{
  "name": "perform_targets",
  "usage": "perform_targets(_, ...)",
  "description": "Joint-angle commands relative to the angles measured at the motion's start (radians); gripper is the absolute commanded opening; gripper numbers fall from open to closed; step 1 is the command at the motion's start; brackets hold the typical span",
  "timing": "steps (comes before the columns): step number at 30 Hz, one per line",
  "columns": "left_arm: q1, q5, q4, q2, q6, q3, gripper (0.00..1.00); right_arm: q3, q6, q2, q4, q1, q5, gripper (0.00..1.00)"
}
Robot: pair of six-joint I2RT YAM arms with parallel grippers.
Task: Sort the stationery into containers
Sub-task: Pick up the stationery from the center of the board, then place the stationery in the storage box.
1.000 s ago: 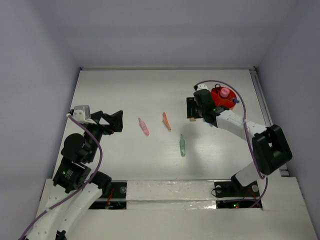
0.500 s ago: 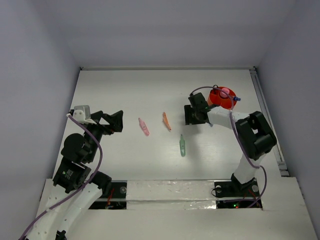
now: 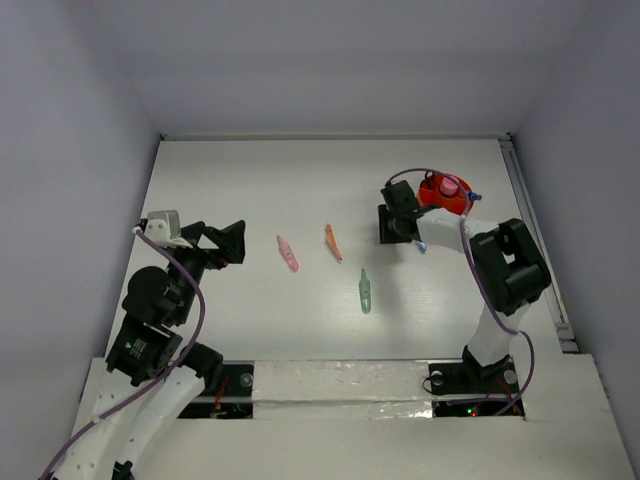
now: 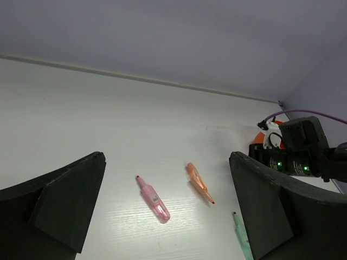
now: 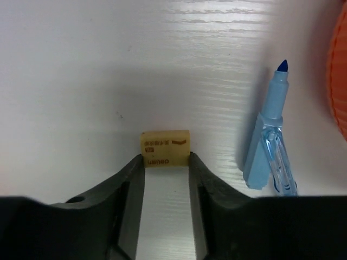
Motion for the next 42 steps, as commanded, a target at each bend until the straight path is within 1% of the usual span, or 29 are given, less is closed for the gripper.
perform_targets(1,0.007,0.013,0.043,0.011,0.012,0.000,0.99,-0.005,-0.023,0.003,0.076,-0.010,0.021,0.36)
perform_targets(3,0.007,0.013,0.043,0.011,0.012,0.000,0.99,-0.033,-0.021,-0.025,0.116,-0.010,0.036,0.32)
perform_targets(4,0.007,0.015,0.043,0.011,0.012,-0.002,0.99,-0.056,-0.023,-0.063,0.147,-0.010,0.044,0.28)
perform_targets(5,0.007,0.016,0.043,0.013,0.012,-0.002,0.99,-0.066,-0.024,-0.086,0.161,-0.010,0.047,0.26)
perform_targets(8,0.007,0.018,0.043,0.013,0.012,-0.002,0.99,-0.114,-0.017,-0.221,0.213,-0.010,0.070,0.25)
perform_targets(11,0.007,0.019,0.043,0.015,0.012,-0.002,0.99,-0.132,-0.015,-0.346,0.206,-0.019,0.184,0.25)
perform_targets(12,0.007,0.019,0.043,0.013,0.012,-0.002,0.99,-0.128,-0.003,-0.367,0.190,-0.042,0.249,0.25)
perform_targets(14,0.007,0.021,0.043,0.013,0.011,-0.002,0.99,-0.131,0.013,-0.414,0.166,-0.079,0.283,0.24)
perform_targets(16,0.007,0.022,0.043,0.011,0.011,-0.002,0.99,-0.137,0.036,-0.434,0.161,-0.146,0.263,0.24)
perform_targets(23,0.007,0.021,0.045,0.011,0.011,-0.002,0.99,-0.125,0.023,-0.439,0.130,-0.254,0.292,0.24)
perform_targets(27,0.007,0.024,0.047,0.015,0.011,-0.002,0.99,-0.129,0.022,-0.447,0.143,-0.308,0.242,0.24)
perform_targets(34,0.007,0.019,0.043,0.011,0.011,-0.002,0.99,-0.076,0.020,-0.368,0.118,-0.331,0.211,0.32)
perform_targets(35,0.007,0.019,0.043,0.011,0.011,-0.002,0.99,-0.077,0.023,-0.367,0.116,-0.331,0.209,0.36)
perform_targets(37,0.007,0.018,0.045,0.013,0.011,-0.002,0.99,-0.086,0.026,-0.373,0.124,-0.331,0.215,0.39)
perform_targets(38,0.007,0.018,0.045,0.015,0.012,-0.002,0.99,-0.091,0.026,-0.376,0.127,-0.331,0.217,0.44)
perform_targets(40,0.007,0.019,0.043,0.015,0.012,-0.002,0.99,-0.093,0.025,-0.382,0.126,-0.331,0.222,0.48)
perform_targets(42,0.007,0.019,0.045,0.013,0.012,-0.002,0.99,-0.089,0.022,-0.385,0.123,-0.331,0.220,0.57)
